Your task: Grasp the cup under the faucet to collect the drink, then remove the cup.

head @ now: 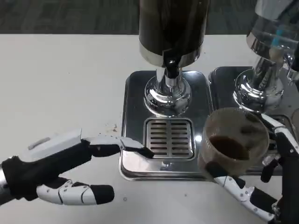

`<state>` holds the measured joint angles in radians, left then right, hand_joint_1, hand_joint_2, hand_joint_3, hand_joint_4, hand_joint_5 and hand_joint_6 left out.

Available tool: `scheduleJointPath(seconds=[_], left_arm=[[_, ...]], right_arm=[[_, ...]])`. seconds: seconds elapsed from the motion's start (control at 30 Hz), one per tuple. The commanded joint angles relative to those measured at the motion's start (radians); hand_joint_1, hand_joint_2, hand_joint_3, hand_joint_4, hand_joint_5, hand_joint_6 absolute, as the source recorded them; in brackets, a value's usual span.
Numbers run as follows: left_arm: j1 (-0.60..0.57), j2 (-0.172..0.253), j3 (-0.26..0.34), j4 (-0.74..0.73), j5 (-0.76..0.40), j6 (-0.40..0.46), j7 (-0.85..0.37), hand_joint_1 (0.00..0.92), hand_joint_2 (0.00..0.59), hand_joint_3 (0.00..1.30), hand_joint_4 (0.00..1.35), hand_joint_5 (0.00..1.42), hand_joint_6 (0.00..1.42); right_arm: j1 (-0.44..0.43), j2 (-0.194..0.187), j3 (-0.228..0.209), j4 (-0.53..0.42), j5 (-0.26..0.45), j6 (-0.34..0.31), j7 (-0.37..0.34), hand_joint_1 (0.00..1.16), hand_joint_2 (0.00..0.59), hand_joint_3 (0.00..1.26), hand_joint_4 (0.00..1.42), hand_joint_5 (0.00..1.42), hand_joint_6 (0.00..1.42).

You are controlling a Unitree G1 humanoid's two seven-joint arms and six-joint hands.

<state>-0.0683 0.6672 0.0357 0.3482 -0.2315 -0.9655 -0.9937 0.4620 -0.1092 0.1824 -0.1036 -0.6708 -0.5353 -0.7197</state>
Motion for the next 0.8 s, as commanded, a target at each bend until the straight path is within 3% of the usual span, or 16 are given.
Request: scheduleJointPath(seconds=[0.03,0.4,0.8], left_arm=[[0.03,0.028,-0.007,-0.034,-0.008,-0.05,0.009,0.0,0.17,0.24,0.16,0.15,0.16],[0.077,0.096,-0.022,-0.087,-0.036,-0.19,0.028,0.0,0.169,0.19,0.09,0.08,0.12],[0.098,0.127,-0.033,-0.086,-0.068,-0.246,0.069,0.0,0.162,0.18,0.07,0.04,0.08]], right_arm=[[0.023,0.004,-0.017,-0.062,0.015,-0.046,0.007,0.73,0.205,0.62,0.72,0.91,1.25],[0.099,0.004,-0.032,-0.132,0.019,-0.073,0.049,0.73,0.205,0.62,0.73,0.93,1.26],[0.139,0.01,-0.049,-0.174,0.024,-0.091,0.085,0.73,0.205,0.63,0.73,0.94,1.26]])
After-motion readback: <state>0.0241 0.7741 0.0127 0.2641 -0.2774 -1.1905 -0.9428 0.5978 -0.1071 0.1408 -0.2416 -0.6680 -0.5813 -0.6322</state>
